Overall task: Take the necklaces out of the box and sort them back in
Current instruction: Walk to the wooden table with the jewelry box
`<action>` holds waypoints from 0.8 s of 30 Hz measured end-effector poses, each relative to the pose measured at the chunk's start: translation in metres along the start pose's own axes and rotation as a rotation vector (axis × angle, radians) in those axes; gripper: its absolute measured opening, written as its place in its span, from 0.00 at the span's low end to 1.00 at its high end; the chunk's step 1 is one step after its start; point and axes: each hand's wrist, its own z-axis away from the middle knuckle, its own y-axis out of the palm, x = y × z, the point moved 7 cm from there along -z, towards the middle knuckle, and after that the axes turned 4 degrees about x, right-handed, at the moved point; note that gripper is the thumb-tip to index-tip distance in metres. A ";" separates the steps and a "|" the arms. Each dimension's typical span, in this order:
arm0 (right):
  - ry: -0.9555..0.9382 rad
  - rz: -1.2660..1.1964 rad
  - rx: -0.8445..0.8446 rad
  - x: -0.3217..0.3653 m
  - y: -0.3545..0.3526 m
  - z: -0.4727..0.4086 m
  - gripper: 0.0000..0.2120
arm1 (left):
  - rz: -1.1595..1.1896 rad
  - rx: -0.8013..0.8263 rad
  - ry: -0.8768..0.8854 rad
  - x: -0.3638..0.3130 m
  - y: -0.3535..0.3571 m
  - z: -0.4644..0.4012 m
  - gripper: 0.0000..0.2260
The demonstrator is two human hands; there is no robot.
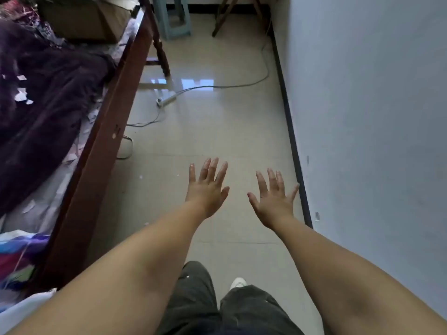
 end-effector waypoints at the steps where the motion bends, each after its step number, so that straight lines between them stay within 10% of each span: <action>1: 0.028 0.001 0.016 -0.006 0.002 -0.001 0.30 | -0.015 0.016 -0.012 -0.001 0.002 -0.002 0.28; 24: 0.141 -0.053 -0.062 -0.030 -0.167 -0.360 0.29 | 0.077 0.025 -0.057 0.100 -0.110 -0.376 0.27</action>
